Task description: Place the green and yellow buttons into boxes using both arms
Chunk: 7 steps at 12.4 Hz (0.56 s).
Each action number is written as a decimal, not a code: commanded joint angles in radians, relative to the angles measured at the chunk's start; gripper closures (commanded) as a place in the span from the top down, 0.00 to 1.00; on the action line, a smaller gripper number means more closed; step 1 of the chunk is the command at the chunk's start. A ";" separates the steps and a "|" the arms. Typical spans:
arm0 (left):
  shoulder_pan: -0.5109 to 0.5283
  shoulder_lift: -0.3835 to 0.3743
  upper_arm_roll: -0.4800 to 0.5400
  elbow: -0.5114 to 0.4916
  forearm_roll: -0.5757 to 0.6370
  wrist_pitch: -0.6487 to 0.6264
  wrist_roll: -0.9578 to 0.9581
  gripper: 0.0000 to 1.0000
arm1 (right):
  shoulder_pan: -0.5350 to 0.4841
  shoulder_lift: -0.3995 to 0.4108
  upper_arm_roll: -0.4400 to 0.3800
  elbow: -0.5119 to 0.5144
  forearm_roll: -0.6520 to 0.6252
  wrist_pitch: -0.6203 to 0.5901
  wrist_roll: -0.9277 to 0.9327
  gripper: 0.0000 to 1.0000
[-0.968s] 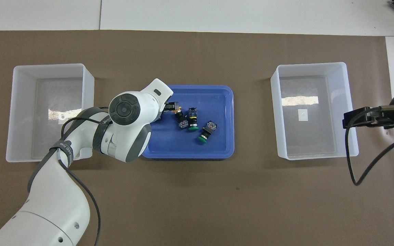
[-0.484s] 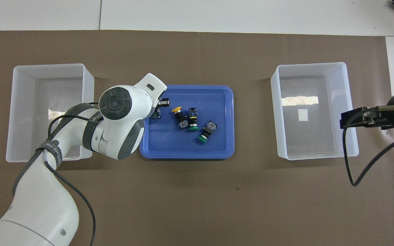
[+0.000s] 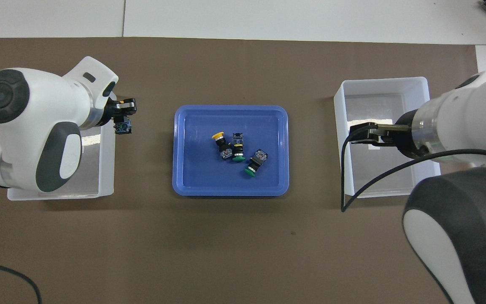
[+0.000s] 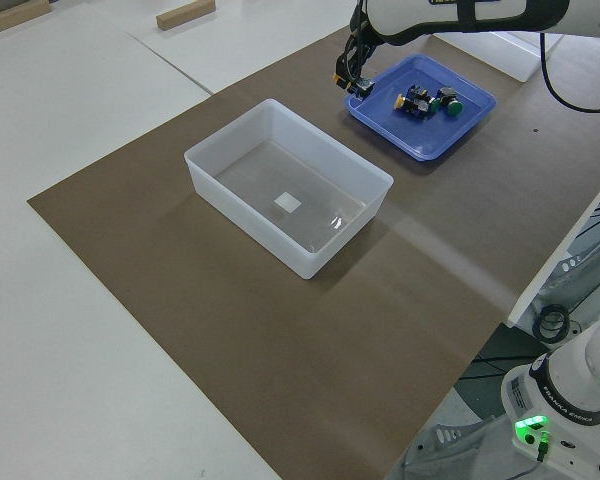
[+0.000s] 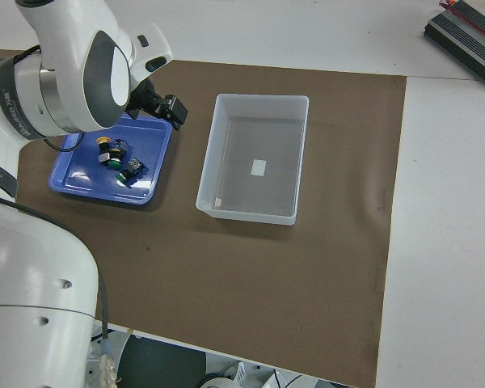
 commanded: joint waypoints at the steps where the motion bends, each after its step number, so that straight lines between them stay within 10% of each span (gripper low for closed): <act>1: 0.114 -0.001 -0.014 -0.016 0.017 0.026 0.164 0.00 | 0.097 0.148 0.001 -0.008 0.012 0.152 0.159 1.00; 7: 0.228 0.066 -0.014 -0.152 0.017 0.271 0.358 0.00 | 0.226 0.302 0.001 -0.143 0.012 0.505 0.461 1.00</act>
